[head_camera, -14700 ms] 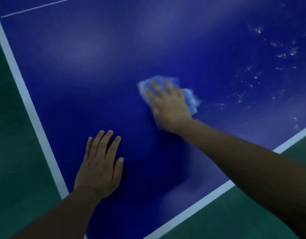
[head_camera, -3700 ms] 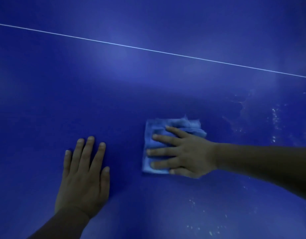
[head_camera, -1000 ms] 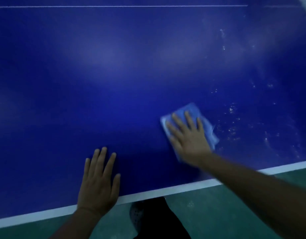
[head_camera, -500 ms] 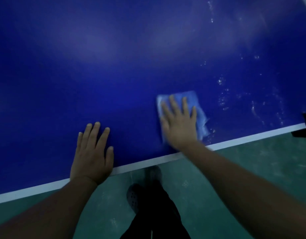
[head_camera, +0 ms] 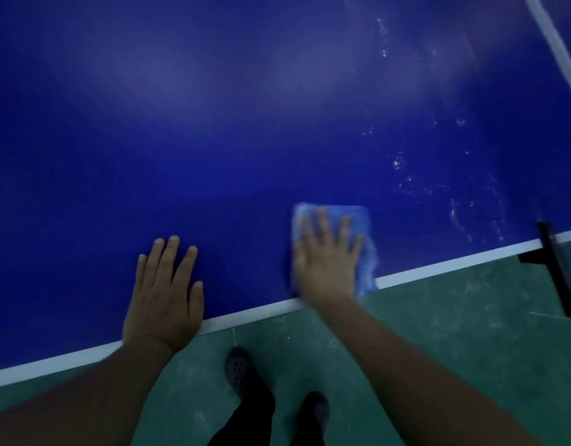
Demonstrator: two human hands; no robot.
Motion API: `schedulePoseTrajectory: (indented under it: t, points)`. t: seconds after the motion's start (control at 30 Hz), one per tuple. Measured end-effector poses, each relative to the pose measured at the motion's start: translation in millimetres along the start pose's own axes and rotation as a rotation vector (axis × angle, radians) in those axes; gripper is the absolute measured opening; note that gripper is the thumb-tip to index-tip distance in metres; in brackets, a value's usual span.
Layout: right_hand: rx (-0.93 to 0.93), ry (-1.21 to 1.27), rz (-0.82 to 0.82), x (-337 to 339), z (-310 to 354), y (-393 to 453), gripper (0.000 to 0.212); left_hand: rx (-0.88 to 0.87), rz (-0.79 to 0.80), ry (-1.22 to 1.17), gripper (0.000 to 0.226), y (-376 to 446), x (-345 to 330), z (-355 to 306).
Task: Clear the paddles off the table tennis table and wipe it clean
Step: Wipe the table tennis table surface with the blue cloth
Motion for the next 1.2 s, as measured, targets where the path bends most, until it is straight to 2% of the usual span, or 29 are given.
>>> schedulePoseTrajectory:
  t: [0.03,0.07,0.1,0.13,0.17,0.23,0.27,0.3,0.33,0.37,0.4,0.5,0.53,0.57,0.6,0.63,0.7,0.77,0.83,0.87,0.93,1.0,1.07,1.1,1.13,1.2]
  points:
    - [0.222,-0.024,0.081,-11,26,-19,0.056,0.002,0.005,0.0,0.064,0,1,0]
    - [0.356,-0.036,0.137,-12,26,-27,0.056,0.004,0.005,0.002,0.064,-1,1,0]
    - [0.387,-0.046,0.144,-2,4,-19,0.056,0.004,0.004,0.003,0.064,0,2,-1]
    - [0.325,-0.091,0.094,10,-34,-4,0.057,0.003,0.003,0.006,0.064,1,3,-1]
    - [0.184,-0.132,0.037,24,-82,15,0.058,0.003,0.007,0.007,0.064,1,2,-1]
    - [-0.318,-0.036,0.01,55,-181,36,0.056,0.006,0.013,0.007,0.064,1,1,0]
    - [-0.533,0.08,-0.033,67,-208,32,0.055,0.006,0.01,0.013,0.064,1,1,-1]
    - [-0.673,0.158,-0.094,71,-214,27,0.055,0.003,0.007,0.022,0.064,1,1,-2]
    - [-0.713,0.182,-0.122,69,-199,25,0.055,0.0,0.004,0.028,0.064,1,2,-3]
    - [-0.666,0.171,-0.102,59,-170,26,0.055,0.0,0.002,0.031,0.064,2,2,-2]
    - [-0.526,0.135,-0.093,47,-131,28,0.057,-0.001,0.003,0.031,0.064,2,2,-2]
    - [0.153,0.002,0.036,5,5,-8,0.057,0.007,0.002,0.027,0.065,1,1,-1]
    - [0.34,-0.039,0.096,-3,23,-22,0.055,0.009,0.001,0.03,0.065,1,1,-1]
    - [0.432,-0.041,0.136,-2,19,-22,0.055,0.007,0.001,0.032,0.065,1,1,-2]
    - [0.415,-0.051,0.111,7,-1,-10,0.057,0.007,-0.001,0.03,0.065,1,1,-2]
    - [0.31,-0.07,0.07,17,-35,7,0.059,0.009,-0.004,0.03,0.065,1,2,-1]
    - [-0.058,-0.06,0.015,40,-118,39,0.06,0.006,-0.007,0.033,0.065,1,2,0]
    - [-0.403,0.078,-0.033,59,-172,47,0.056,0.007,-0.014,0.042,0.065,1,2,-1]
    - [-0.603,0.161,-0.099,59,-172,44,0.056,0.007,-0.021,0.041,0.065,0,2,-1]
    - [-0.617,0.168,-0.095,53,-152,44,0.056,0.008,-0.025,0.04,0.065,0,2,-2]
    - [-0.432,0.088,-0.028,31,-85,43,0.056,0.005,-0.03,0.051,0.066,1,3,-3]
    - [-0.015,0.025,0.065,5,4,22,0.058,0.005,-0.042,0.065,0.067,0,4,-5]
    - [0.329,-0.016,0.145,-9,51,-8,0.056,0.002,-0.048,0.076,0.067,0,4,-5]
    - [0.392,-0.017,0.148,-6,47,-12,0.056,-0.001,-0.046,0.08,0.067,0,4,-6]
    - [0.376,-0.029,0.151,-3,29,-9,0.056,-0.003,-0.044,0.084,0.067,0,4,-5]
    - [0.244,-0.081,0.128,8,-29,3,0.06,0.002,-0.044,0.091,0.066,0,6,-5]
Point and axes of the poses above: each hand's wrist, its own y-axis towards the middle knuckle, its own x-axis out of the back of the hand, z = x × y, the point moved 10 cm from there along y, towards the middle knuckle, and after that the axes turned 9 degrees about y, right-handed, at the moved point
